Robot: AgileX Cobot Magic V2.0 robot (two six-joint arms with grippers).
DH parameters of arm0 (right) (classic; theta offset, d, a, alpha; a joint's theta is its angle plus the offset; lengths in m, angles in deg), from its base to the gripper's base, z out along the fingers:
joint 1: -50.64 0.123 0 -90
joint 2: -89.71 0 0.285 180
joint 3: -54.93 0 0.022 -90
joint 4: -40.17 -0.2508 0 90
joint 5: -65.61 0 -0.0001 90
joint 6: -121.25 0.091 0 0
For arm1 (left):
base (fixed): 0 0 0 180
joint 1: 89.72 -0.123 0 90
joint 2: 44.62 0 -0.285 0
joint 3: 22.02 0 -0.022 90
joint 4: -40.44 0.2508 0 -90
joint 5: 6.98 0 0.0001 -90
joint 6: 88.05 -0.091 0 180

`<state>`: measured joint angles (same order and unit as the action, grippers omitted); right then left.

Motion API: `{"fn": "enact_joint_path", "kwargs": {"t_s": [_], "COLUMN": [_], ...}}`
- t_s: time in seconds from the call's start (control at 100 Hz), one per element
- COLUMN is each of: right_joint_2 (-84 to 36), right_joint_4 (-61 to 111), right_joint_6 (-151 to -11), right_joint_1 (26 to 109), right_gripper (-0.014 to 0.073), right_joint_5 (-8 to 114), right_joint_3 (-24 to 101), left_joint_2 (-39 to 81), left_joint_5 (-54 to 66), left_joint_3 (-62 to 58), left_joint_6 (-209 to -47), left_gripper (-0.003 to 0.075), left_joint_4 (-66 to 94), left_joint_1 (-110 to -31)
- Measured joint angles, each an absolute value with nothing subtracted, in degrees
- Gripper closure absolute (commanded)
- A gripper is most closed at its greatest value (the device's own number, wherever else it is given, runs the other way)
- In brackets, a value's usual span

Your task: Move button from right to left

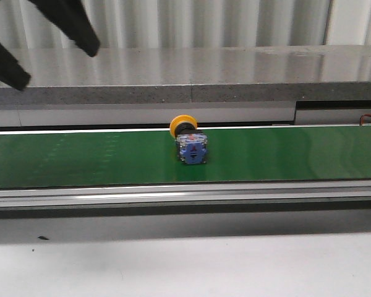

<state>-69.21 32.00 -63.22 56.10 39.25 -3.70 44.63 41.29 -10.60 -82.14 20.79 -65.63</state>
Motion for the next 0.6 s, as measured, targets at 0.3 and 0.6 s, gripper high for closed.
{"fn": "enact_joint_path", "kwargs": {"t_s": [0.3,0.6], "right_joint_2": [-69.21,-69.21], "right_joint_4": [32.00,32.00], "right_joint_6": [-63.22,-63.22], "right_joint_1": [56.10,56.10], "right_gripper": [0.0662,0.0662], "right_joint_5": [39.25,39.25], "right_joint_3": [-3.70,-3.70], "left_joint_2": [59.41,69.36], "left_joint_5": [49.57,55.38], "left_joint_3": [-25.41,-35.55], "left_joint_6": [-72.06,-65.03], "left_gripper": [0.0093,0.0093], "left_joint_4": [25.40,31.63], "left_joint_1": [-59.84,-57.63]}}
